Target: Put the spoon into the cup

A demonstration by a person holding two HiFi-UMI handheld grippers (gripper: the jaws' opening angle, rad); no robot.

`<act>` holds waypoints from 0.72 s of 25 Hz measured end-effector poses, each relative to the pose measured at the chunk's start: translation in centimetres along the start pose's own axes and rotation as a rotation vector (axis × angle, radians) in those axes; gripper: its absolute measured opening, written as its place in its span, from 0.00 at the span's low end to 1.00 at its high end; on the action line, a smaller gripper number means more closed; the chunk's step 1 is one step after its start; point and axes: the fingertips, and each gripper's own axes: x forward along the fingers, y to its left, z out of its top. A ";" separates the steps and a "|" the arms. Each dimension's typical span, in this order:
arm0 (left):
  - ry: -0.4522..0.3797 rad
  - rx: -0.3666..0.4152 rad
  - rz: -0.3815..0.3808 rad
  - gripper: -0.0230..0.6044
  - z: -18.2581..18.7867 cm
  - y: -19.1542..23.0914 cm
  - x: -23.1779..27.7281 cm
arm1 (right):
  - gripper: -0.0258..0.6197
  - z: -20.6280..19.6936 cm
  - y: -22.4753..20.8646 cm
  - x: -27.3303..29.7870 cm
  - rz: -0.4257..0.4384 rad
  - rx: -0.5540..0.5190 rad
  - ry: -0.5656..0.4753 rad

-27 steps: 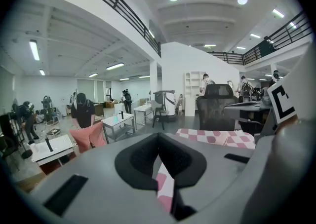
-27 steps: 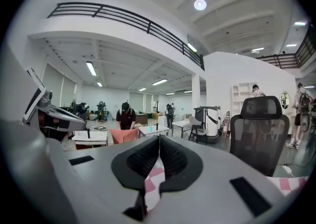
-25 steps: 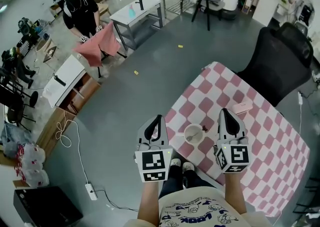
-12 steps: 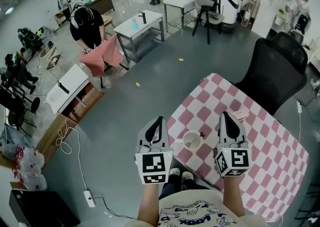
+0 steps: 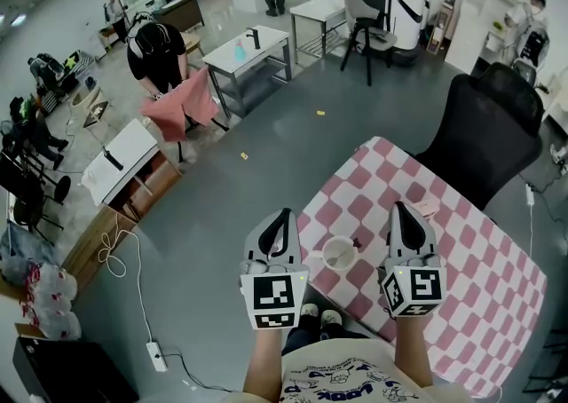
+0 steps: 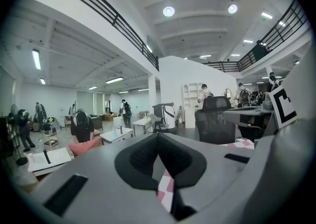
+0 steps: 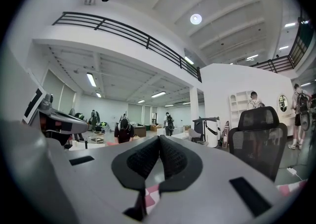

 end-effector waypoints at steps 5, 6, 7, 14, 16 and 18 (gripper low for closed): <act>0.004 0.001 -0.001 0.06 -0.1 -0.1 0.0 | 0.06 -0.1 0.0 0.0 0.002 0.004 0.003; 0.004 0.002 -0.001 0.06 -0.1 0.0 0.1 | 0.06 -0.1 0.0 0.1 0.002 0.005 0.003; 0.004 0.002 -0.001 0.06 -0.1 0.0 0.1 | 0.06 -0.1 0.0 0.1 0.003 0.006 0.003; 0.006 0.001 -0.004 0.06 -0.2 -0.2 0.2 | 0.06 -0.1 -0.3 0.1 0.002 0.005 0.007; 0.007 0.003 -0.006 0.06 -0.2 -0.2 0.3 | 0.06 -0.2 -0.3 0.1 0.002 0.004 0.008; 0.007 0.005 -0.007 0.06 -0.2 -0.3 0.3 | 0.06 -0.2 -0.4 0.1 0.003 0.004 0.008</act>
